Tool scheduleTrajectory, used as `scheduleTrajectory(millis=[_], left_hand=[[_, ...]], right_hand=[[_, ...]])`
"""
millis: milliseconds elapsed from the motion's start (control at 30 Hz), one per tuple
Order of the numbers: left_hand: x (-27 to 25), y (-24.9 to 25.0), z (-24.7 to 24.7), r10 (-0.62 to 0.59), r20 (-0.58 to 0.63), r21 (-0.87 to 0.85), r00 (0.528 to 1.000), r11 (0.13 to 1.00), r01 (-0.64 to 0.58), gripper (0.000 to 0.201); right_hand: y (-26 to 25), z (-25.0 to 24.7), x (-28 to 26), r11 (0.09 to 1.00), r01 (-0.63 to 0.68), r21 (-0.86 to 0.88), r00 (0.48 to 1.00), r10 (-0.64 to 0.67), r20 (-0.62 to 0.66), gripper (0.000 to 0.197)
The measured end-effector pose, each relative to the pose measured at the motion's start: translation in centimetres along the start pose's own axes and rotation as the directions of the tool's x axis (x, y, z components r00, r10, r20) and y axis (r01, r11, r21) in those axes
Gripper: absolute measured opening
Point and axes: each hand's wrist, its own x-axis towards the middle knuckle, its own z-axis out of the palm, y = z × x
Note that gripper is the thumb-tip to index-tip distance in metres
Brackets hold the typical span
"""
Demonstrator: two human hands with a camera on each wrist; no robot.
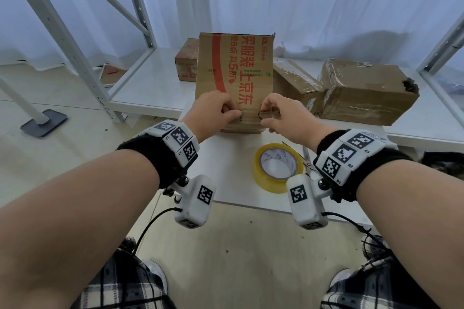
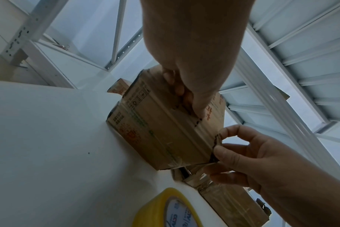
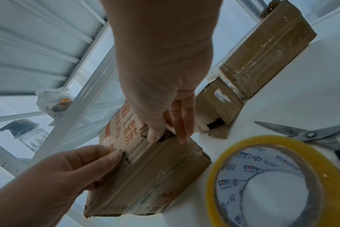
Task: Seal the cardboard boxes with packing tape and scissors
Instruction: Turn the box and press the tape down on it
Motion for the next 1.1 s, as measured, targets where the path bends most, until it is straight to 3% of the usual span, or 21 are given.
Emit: scheduleTrajectory(millis=[133, 367, 600, 767, 1100], left_hand=[[0.3, 0.2, 0.5, -0.050, -0.003, -0.063, 0.999, 0.997, 0.049, 0.019], [0.0, 0.3, 0.2, -0.051, 0.056, -0.130, 0.997, 0.990, 0.058, 0.026], [-0.2, 0.8, 1.4, -0.179, -0.066, -0.151, 0.982, 0.974, 0.167, 0.021], [-0.1, 1.1, 2.0, -0.233, -0.070, -0.075, 0.970, 0.971, 0.228, 0.023], [-0.3, 1.1, 2.2, -0.233, -0.071, -0.063, 0.970, 0.971, 0.229, 0.023]], right_hand=[[-0.4, 0.1, -0.3, 0.999, -0.018, 0.048, 1.000, 0.018, 0.012, 0.007], [-0.5, -0.2, 0.0, 0.972, -0.111, 0.207, 0.992, 0.123, -0.043, 0.016], [-0.4, 0.2, 0.7, 0.894, -0.231, 0.385, 0.962, 0.270, -0.050, 0.032], [-0.4, 0.2, 0.8, 0.883, -0.292, 0.369, 0.952, 0.307, 0.018, 0.041], [-1.5, 0.2, 0.5, 0.861, -0.336, 0.382, 0.935, 0.354, 0.023, 0.026]])
